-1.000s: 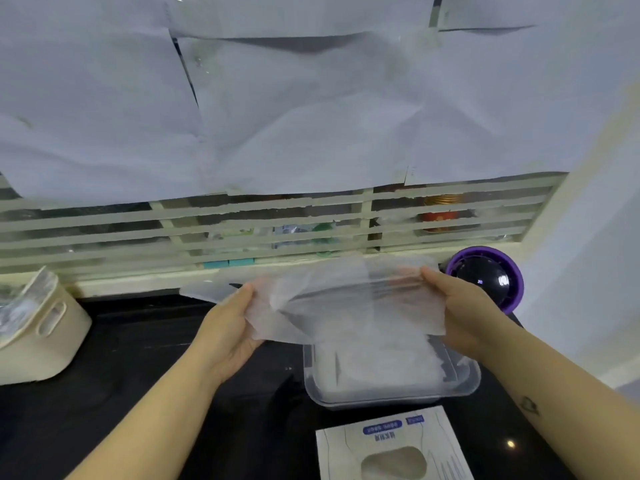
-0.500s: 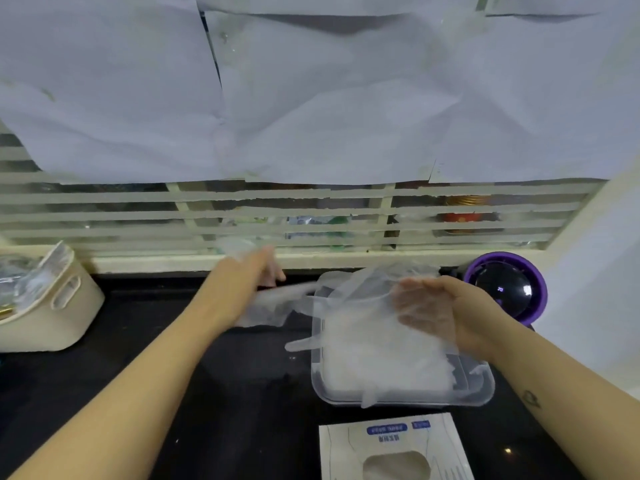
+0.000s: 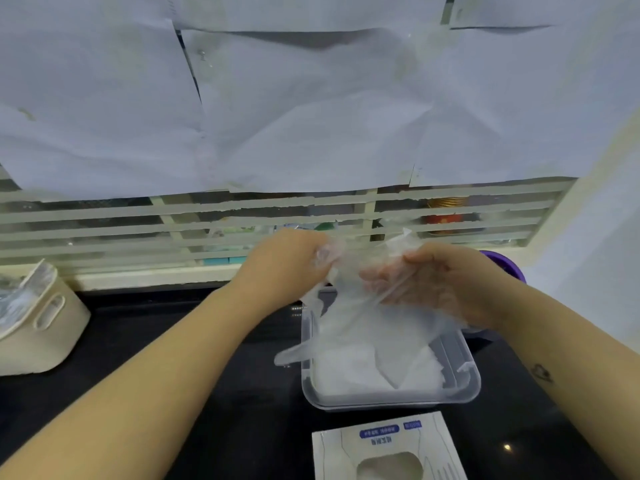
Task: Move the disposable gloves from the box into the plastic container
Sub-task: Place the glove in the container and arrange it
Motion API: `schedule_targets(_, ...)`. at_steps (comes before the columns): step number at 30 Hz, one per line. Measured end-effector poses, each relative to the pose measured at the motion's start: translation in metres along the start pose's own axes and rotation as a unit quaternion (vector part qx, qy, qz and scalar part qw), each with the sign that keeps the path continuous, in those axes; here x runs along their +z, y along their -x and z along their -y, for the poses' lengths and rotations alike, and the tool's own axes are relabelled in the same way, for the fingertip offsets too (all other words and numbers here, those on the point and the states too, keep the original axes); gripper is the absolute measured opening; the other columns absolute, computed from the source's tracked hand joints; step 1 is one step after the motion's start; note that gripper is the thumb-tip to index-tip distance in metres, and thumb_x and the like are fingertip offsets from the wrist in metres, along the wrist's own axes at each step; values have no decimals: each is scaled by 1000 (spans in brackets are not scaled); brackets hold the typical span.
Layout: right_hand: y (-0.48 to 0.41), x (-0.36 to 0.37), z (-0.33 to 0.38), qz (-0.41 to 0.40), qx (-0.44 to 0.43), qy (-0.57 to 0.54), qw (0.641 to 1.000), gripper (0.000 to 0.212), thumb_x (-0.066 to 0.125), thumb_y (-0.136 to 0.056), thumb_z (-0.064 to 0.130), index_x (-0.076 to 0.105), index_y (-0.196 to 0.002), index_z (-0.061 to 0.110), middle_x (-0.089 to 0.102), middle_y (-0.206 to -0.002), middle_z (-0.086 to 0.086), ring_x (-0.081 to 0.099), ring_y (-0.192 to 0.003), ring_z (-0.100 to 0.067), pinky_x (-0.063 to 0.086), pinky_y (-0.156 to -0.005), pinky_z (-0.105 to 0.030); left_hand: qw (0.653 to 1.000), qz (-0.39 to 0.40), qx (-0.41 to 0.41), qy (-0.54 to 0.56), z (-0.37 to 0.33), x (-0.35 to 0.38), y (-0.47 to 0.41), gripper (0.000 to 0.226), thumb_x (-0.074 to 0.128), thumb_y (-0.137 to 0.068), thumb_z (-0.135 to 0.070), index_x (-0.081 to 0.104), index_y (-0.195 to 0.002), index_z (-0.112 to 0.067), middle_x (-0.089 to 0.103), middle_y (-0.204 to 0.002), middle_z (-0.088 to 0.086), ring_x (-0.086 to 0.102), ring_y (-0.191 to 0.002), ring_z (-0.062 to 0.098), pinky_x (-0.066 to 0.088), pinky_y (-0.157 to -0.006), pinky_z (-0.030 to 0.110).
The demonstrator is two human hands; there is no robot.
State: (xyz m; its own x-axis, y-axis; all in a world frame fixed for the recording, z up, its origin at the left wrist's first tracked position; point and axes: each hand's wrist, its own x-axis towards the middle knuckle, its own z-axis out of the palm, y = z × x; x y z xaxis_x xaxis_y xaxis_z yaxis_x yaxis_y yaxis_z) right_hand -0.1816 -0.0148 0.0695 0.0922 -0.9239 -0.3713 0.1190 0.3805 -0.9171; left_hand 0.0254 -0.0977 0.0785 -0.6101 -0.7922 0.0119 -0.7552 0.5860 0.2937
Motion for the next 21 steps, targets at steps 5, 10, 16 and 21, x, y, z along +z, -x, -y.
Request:
schedule_targets(5,0,-8,-4,0,-24,5,1000,46,31,-96,15,69,-100,-10,70,-107,-20,64,-101,-39,55,-91,-39,998,-7,-41,53,13,-20,5,18,50,-97,-27,67,-93,-27,70,-104,0,62,-97,21,50,-83,33)
schedule_targets(10,-4,-11,-12,-11,-7,-109,994,47,36,-93,20,78,-81,4,72,-97,-17,69,-87,-26,59,-79,-36,990,-72,-117,22,41,-32,0,48,39,-99,-45,65,-90,-7,62,-73,8,58,-71,29,38,-55,30)
schedule_targets(16,-20,-21,-43,-98,70,-228,966,33,39,-97,15,68,-91,0,71,-91,-18,71,-79,-29,57,-77,-43,958,-275,-79,-31,50,-20,9,27,45,-98,-32,66,-101,-15,63,-95,1,59,-85,29,44,-66,36)
schedule_targets(21,-32,-19,-65,-157,101,-192,964,30,38,-99,13,64,-98,-2,72,-95,-21,68,-88,-32,51,-79,-44,973,-161,148,-74,4,15,26,34,59,-88,-7,64,-117,-24,62,-120,-8,64,-69,19,54,-58,34)
